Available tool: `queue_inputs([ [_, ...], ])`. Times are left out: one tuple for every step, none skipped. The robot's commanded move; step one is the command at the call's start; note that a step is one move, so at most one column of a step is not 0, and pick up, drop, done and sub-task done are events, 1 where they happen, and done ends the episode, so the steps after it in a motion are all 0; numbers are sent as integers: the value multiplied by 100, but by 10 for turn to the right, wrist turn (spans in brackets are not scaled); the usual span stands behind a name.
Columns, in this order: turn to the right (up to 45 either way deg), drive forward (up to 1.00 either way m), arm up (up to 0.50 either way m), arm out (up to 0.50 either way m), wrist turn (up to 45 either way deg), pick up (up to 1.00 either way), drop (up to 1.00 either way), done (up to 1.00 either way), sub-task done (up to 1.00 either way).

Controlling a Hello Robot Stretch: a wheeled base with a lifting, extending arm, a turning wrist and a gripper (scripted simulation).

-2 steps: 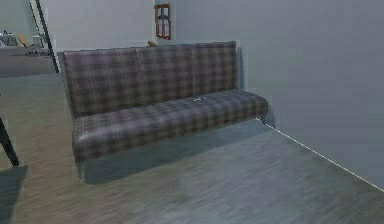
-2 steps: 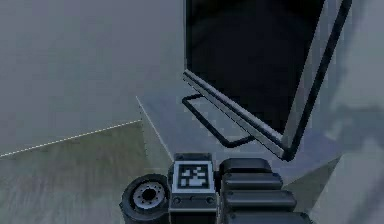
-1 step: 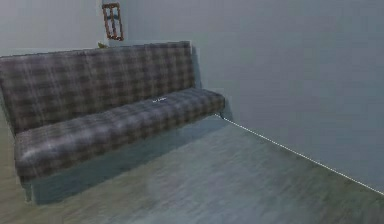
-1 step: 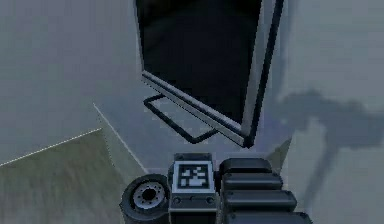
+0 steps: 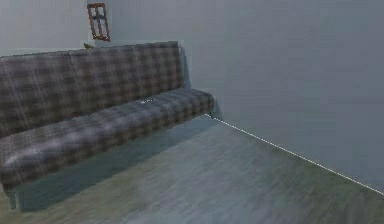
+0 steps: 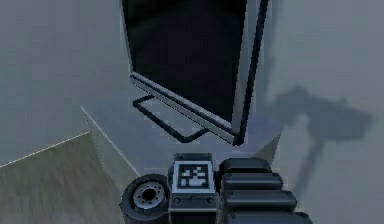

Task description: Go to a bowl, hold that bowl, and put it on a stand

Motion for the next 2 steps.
queue_inputs([
  [120, 0, 0, 0, 0, 0, 0, 0, 0],
  [0, 15, 0, 0, 0, 0, 0, 0, 0],
])
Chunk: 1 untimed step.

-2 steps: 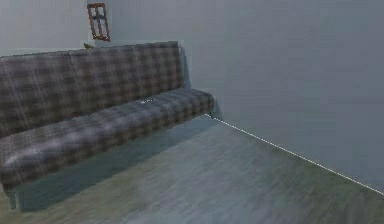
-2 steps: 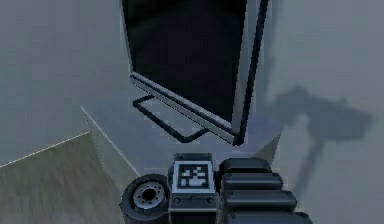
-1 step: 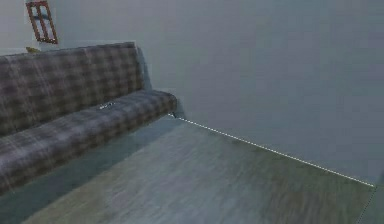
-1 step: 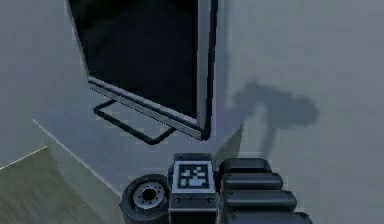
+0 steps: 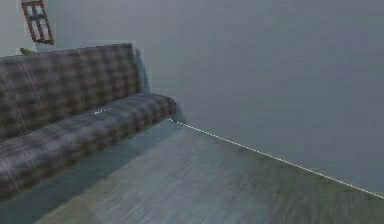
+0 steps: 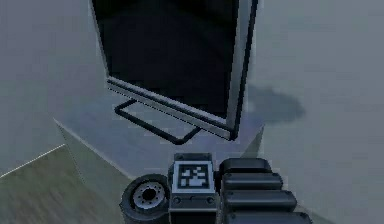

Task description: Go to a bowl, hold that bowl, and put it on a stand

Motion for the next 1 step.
queue_inputs([
  [0, 0, 0, 0, 0, 0, 0, 100, 0],
])
